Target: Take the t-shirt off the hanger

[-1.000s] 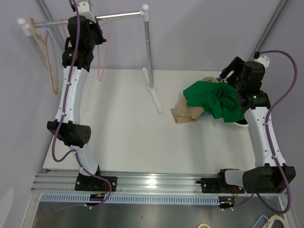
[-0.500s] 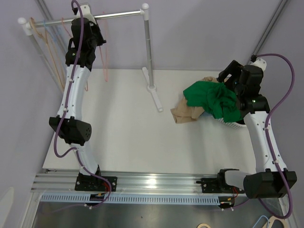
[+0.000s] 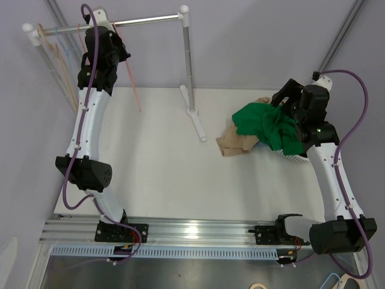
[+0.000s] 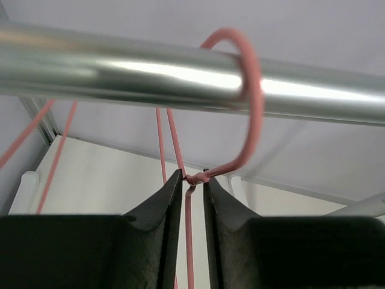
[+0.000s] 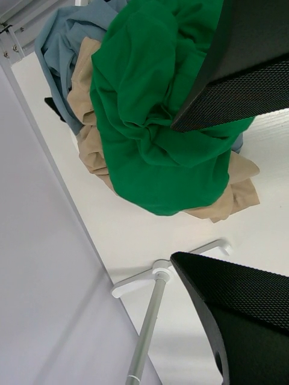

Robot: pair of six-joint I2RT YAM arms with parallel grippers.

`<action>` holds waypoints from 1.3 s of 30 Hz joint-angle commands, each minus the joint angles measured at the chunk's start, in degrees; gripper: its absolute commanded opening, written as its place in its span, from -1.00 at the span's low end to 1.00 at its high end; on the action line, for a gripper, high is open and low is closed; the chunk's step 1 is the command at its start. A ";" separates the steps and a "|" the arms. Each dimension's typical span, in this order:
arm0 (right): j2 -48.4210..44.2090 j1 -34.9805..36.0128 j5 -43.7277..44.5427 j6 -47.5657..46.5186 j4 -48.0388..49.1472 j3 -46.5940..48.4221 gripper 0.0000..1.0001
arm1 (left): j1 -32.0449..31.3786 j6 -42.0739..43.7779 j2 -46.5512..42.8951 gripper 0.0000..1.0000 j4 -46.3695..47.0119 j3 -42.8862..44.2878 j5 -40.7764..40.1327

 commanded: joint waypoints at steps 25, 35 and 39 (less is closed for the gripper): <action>-10.18 5.30 -5.92 -5.55 0.30 0.66 0.99 | -1.43 -7.54 -52.53 0.99 -11.68 -38.75 11.35; -24.07 6.27 -21.73 -5.55 -1.10 -17.25 0.99 | -1.43 -7.28 -83.62 0.99 -4.71 -71.81 23.56; -30.83 6.54 -22.80 -6.25 -4.18 -22.46 0.99 | -1.51 -6.40 -86.88 0.99 -4.71 -76.92 24.45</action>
